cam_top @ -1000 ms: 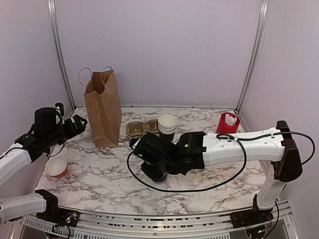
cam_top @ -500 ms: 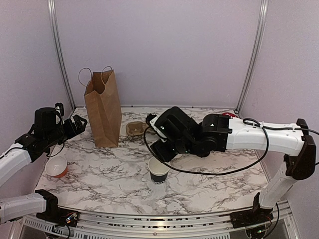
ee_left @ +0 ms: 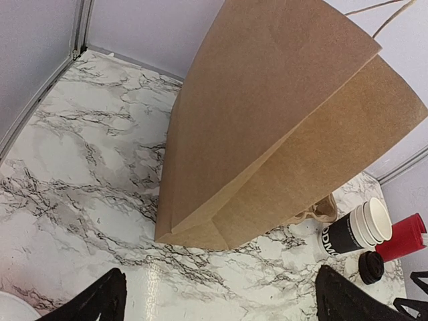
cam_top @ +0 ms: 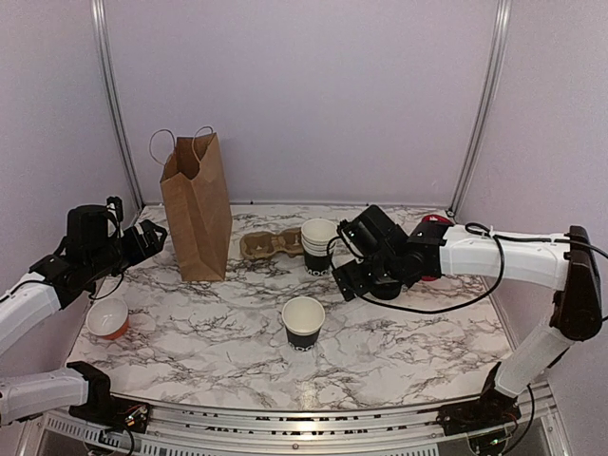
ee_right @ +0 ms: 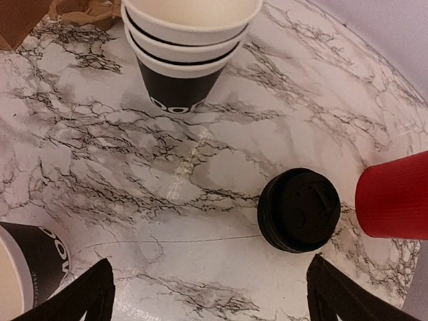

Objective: Pack the takeout coffee

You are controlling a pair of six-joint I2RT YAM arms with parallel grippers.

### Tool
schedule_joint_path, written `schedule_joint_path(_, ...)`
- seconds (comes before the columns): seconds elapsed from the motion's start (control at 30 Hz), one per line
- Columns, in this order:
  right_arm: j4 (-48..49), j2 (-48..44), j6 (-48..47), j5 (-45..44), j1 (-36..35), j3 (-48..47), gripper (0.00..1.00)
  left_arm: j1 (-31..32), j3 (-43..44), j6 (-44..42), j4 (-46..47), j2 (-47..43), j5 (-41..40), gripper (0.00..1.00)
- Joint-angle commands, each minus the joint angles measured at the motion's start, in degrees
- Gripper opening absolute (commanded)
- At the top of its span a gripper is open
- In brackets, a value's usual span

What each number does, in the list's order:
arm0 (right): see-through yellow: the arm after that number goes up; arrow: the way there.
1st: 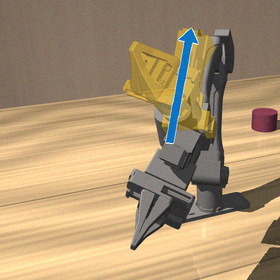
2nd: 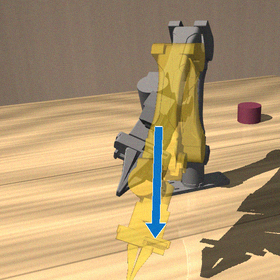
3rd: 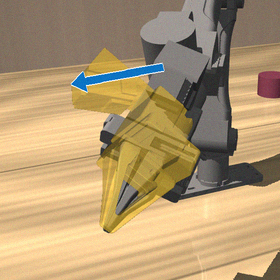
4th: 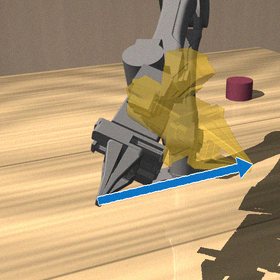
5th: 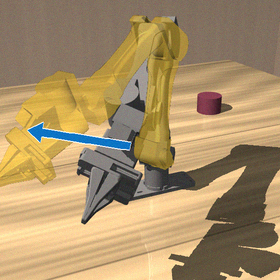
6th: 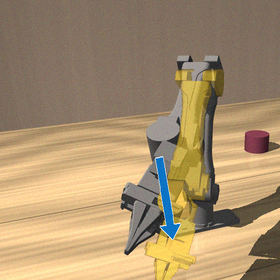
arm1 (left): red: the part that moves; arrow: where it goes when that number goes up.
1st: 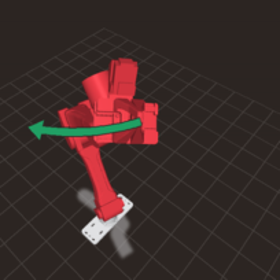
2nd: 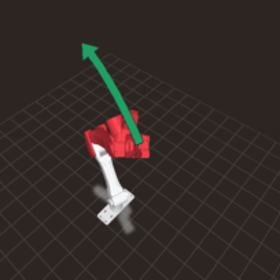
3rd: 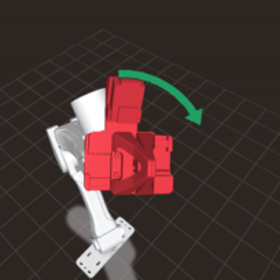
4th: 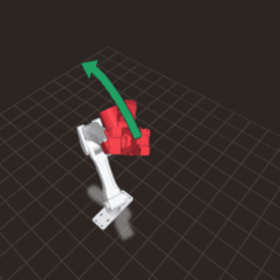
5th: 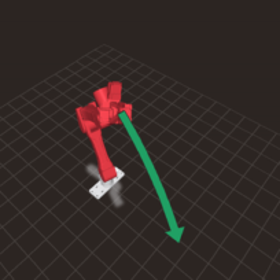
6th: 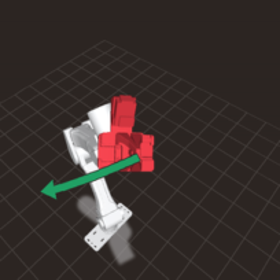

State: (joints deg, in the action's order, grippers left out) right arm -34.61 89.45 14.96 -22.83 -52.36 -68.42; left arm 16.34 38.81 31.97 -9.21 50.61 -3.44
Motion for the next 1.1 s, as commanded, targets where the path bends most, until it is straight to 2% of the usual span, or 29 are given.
schedule_joint_path(0.0, 5.0, -1.82, 0.68, 2.92, 3.77, 2.99, 0.97, 0.22, 0.13, -0.08, 2.13, 0.52, 0.56, 0.99)
schedule_joint_path(0.2, 9.56, -1.0, 0.06, 7.54, 10.5, 6.83, 0.97, 0.21, 0.04, -0.1, 2.19, 0.72, 0.79, 0.99)
schedule_joint_path(0.6, 13.3, 2.87, 0.19, 10.92, 17.97, 8.2, 0.96, 0.27, -0.13, -0.19, 2.18, 0.3, 0.8, 0.99)
schedule_joint_path(1.07, 16.71, 7.04, -0.79, 12.81, 22.44, 9.98, 0.94, 0.27, -0.14, -0.4, 2.18, 0.44, 0.79, 0.99)
